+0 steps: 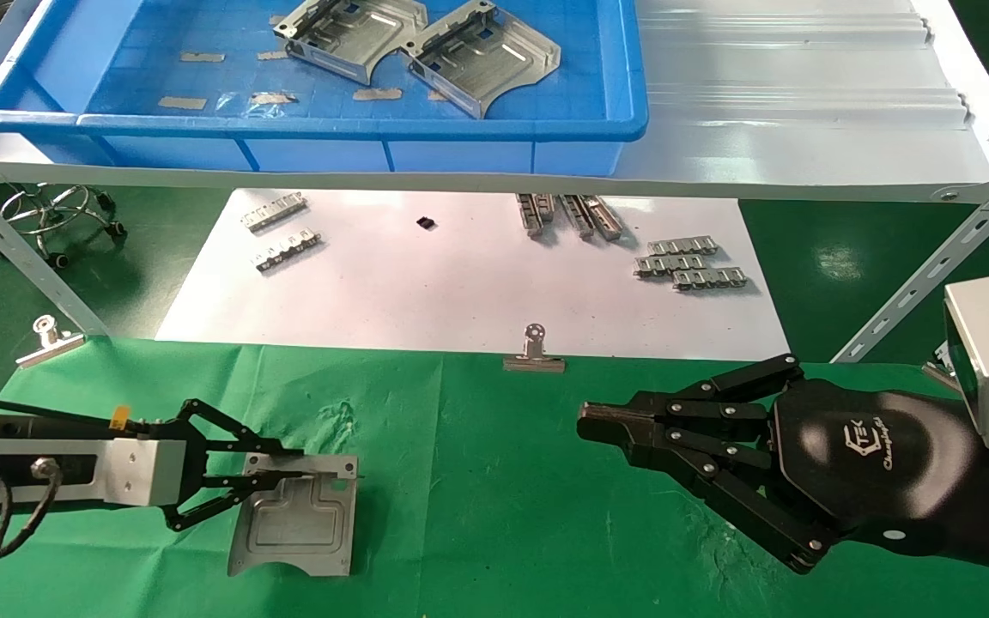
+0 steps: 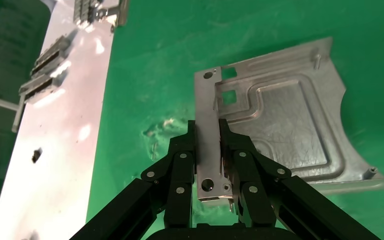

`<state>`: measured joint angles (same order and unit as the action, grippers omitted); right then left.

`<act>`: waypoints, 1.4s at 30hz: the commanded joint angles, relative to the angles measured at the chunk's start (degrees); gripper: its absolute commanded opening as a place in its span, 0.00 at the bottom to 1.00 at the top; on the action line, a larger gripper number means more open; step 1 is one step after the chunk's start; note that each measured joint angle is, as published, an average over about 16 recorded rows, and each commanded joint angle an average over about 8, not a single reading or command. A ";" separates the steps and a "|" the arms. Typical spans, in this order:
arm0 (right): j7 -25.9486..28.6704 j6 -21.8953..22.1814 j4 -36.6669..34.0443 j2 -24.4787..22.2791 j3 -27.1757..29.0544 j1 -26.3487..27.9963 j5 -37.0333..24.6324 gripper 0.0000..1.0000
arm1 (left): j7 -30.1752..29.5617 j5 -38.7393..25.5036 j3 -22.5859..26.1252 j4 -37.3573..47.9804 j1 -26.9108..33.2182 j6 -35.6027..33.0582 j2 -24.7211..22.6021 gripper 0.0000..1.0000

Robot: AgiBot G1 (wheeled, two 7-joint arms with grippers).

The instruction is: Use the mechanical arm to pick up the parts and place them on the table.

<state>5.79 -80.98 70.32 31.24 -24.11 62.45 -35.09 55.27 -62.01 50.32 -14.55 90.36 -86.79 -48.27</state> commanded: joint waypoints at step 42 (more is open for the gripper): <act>0.00 0.00 0.00 0.00 0.00 0.00 0.00 1.00 | -16.08 6.13 -6.63 -5.67 -2.54 -4.18 1.60 1.00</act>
<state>5.79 -80.97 70.32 31.24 -24.12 62.45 -35.09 39.20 -55.88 43.69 -20.21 87.82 -90.97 -46.67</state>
